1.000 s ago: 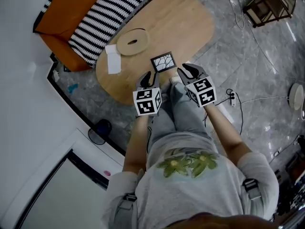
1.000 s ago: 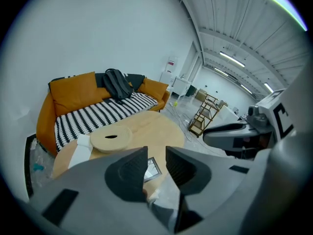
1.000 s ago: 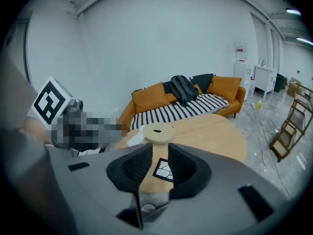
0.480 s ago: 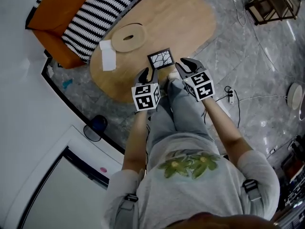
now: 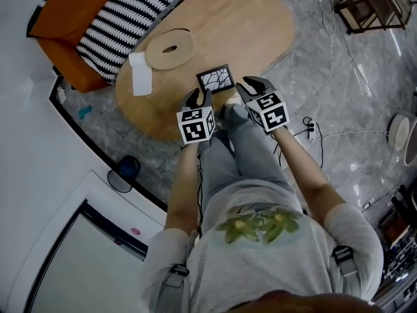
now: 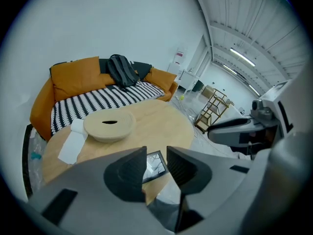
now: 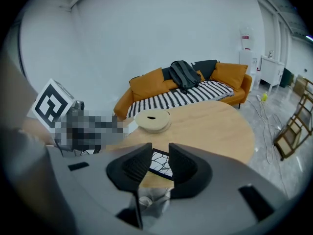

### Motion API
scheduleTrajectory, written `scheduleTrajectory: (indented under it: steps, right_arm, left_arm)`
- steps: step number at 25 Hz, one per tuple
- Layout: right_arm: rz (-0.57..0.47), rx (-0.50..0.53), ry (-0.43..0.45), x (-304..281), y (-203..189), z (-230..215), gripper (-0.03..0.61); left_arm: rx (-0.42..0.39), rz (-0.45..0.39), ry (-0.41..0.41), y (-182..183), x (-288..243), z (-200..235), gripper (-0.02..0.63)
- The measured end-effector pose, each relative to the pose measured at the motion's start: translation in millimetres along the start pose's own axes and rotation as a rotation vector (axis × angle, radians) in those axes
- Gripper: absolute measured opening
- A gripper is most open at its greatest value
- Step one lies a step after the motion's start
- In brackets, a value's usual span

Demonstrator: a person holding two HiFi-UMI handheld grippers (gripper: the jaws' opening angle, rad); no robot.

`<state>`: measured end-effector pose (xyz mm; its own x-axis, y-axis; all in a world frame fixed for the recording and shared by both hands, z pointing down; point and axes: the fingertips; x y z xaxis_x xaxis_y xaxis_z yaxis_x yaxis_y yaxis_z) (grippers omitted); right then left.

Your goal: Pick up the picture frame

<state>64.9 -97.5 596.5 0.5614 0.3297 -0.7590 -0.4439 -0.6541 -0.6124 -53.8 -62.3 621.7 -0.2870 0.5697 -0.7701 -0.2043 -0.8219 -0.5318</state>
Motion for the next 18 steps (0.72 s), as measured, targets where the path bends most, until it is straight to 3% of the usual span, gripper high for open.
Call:
scheduleTrajectory:
  steps: [18]
  right_arm:
    - [0.11, 0.01, 0.016, -53.8, -48.2, -15.1, 0.1]
  left_arm:
    - [-0.008, 0.13, 0.025, -45.5, -52.6, 27.5, 0.144]
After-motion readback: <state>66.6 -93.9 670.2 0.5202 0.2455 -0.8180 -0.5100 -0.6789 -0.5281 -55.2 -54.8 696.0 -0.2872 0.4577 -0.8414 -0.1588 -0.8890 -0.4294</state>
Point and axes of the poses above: the fingertips, and each gripper's own axes: x backward along the fingers, z to its left, y out of its top, and after that the axes turned 3 degrees about x, right-handed
